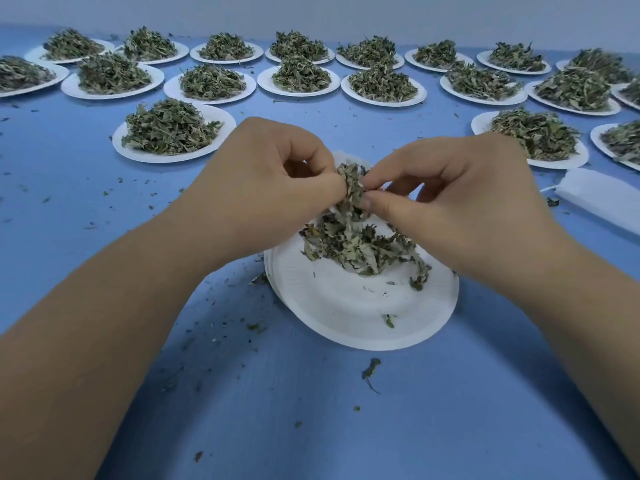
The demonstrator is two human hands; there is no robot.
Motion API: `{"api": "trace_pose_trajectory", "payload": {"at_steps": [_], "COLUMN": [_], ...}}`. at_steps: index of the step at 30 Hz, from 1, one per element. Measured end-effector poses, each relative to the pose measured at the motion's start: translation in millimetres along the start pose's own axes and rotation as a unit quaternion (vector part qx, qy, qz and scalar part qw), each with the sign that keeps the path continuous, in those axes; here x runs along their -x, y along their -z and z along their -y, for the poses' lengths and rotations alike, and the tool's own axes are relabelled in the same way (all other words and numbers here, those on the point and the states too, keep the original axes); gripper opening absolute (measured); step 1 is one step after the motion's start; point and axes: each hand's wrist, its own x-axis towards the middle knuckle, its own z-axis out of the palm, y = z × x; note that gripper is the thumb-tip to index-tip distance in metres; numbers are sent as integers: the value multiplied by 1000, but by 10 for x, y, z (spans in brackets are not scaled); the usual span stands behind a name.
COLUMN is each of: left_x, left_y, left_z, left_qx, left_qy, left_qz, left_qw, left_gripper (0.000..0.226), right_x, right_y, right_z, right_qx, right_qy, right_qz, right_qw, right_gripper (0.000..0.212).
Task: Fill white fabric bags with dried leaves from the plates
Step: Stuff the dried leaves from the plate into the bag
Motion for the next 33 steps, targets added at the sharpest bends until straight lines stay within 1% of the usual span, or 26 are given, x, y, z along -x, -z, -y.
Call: {"api": "trace_pose_trajectory", "payload": {"at_steps": [3,5,6,8,10,11,13,16,20,22,24,26,29,33], "left_x": [17,28,29,29,28,25,20,14,24,27,29,27,23,20], "left_y": [11,28,36,45,53,55,46,16,1,5,7,4,-7,-13], "left_z": [-36,-51,-53,-53,-54,-52,-39,-16,-11,-11,-6,4,1,-26], "left_qx": [23,41,48,59,72,78,81,68,56,49,22,3,28,30], "left_qy": [-5,-10,-13,-11,-3,-2,-10,-35,-51,-48,-40,-18,36,43], "left_qz": [31,37,38,46,61,68,68,54,37,24,8,-1,5,-4], "left_qw": [999,998,998,997,996,995,994,996,996,997,999,1000,999,999], "left_gripper": [11,10,10,9,7,6,5,8,8,8,8,5,4,13], "right_x": [-9,-40,-59,-99,-118,-120,-125,-146,-199,-241,-293,-323,-297,-221], "right_y": [-23,-26,-24,-19,-31,-39,-48,-54,-101,-114,-105,-87,-63,4], "right_z": [-32,-58,-73,-78,-69,-68,-62,-29,33,34,24,23,21,-16], "right_qx": [37,40,31,-31,-87,-89,-61,-8,82,125,151,117,11,-89], "right_qy": [-6,-18,-28,-54,-60,-57,-58,-61,-25,-11,-8,-23,-70,-104], "right_qz": [-5,-9,-3,40,81,85,69,28,-27,-21,2,35,85,109], "right_qw": [999,999,999,997,991,991,994,998,996,992,989,992,994,985], "right_gripper": [13,18,25,35,33,28,22,20,14,19,23,23,23,25]}}
